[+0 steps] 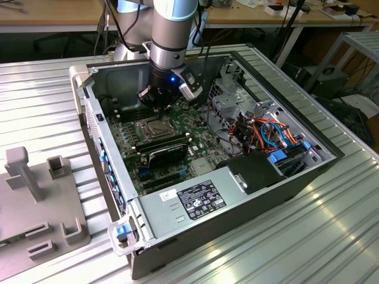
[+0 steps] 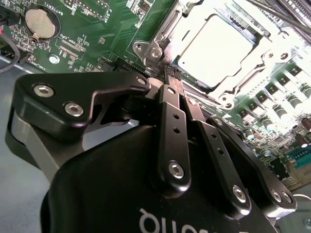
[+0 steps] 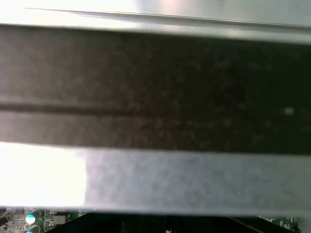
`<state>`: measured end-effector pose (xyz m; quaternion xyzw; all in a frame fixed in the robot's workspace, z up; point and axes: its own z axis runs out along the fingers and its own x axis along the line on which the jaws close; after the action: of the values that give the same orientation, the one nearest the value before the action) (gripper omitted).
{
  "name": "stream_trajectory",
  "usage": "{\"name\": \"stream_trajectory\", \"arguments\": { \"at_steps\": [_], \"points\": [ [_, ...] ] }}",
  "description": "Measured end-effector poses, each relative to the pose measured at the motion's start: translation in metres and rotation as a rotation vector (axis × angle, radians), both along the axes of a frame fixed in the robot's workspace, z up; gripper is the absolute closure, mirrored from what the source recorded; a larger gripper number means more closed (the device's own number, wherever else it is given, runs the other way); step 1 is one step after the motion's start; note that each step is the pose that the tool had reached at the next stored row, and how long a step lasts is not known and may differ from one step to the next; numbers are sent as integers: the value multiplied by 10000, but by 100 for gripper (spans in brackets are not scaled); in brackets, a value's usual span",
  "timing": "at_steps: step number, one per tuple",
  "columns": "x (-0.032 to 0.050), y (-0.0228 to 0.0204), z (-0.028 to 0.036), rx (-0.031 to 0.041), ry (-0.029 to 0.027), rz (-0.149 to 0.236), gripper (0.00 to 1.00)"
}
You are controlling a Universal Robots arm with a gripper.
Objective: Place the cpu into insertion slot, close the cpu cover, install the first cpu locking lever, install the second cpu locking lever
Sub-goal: 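Install the first cpu locking lever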
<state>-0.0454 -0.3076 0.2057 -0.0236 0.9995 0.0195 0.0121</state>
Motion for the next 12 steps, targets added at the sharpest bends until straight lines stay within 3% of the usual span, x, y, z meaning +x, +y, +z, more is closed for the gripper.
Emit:
{"name": "stream_trajectory", "arguments": {
  "at_steps": [6,12],
  "points": [
    [2,0,-14,0,3,-1,89],
    [3,-2,16,3,0,2,89]
  ]
}}
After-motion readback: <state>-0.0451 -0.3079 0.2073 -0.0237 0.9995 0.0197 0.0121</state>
